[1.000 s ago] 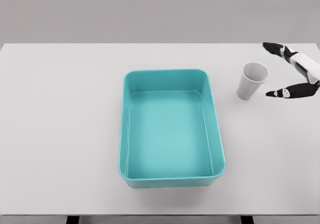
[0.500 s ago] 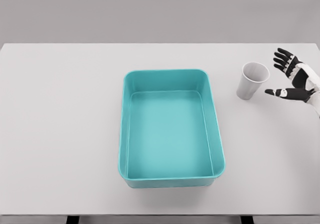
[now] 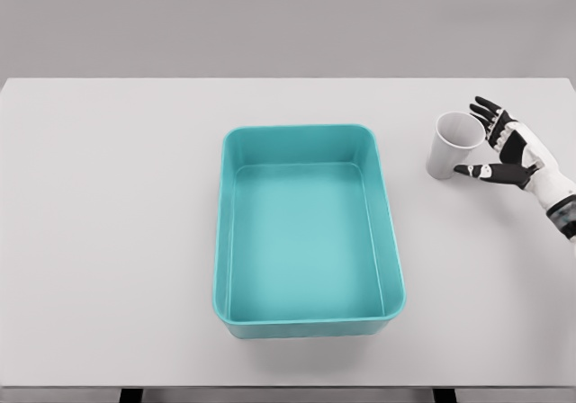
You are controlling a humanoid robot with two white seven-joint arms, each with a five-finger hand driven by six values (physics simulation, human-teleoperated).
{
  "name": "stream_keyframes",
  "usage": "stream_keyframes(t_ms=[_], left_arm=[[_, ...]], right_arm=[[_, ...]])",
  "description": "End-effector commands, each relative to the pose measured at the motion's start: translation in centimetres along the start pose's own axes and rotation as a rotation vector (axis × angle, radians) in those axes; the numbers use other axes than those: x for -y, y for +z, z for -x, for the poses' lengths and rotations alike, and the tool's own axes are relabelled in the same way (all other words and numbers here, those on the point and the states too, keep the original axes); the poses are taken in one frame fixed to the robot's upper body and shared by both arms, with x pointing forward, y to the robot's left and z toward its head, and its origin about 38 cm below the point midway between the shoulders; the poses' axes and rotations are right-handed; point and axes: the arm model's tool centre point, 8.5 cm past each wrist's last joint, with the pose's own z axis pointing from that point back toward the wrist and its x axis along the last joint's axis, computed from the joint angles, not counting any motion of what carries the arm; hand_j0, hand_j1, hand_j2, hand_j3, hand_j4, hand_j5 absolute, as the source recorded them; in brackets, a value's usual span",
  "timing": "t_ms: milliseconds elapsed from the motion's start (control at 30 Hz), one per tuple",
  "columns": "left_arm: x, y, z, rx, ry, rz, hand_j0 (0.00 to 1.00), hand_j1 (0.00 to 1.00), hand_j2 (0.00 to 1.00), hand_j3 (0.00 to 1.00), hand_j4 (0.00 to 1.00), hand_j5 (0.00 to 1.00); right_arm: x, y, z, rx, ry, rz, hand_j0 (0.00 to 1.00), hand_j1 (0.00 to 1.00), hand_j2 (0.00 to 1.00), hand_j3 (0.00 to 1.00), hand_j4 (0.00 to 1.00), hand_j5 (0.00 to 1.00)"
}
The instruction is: Put the paper cup into the basket with your right arm
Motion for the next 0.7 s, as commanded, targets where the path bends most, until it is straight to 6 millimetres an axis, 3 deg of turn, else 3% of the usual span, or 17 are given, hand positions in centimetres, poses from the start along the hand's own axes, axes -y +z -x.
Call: stream_keyframes(t_ms=[0,667], left_arm=[[0.0,0.0,0.0,0.001,0.001,0.001,1.0,1.0,1.0,1.0,1.0,1.0],[0.0,0.0,0.0,0.001,0.001,0.001,1.0,1.0,1.0,1.0,1.0,1.0]], right_arm=[[0.0,0.0,0.0,0.001,-0.005,0.001,1.0,1.0,1.0,1.0,1.0,1.0],[-1.8,-0.6,1.6,-0.021,-0.009,-0.028,1.0,1.0,1.0,1.0,1.0,1.0]])
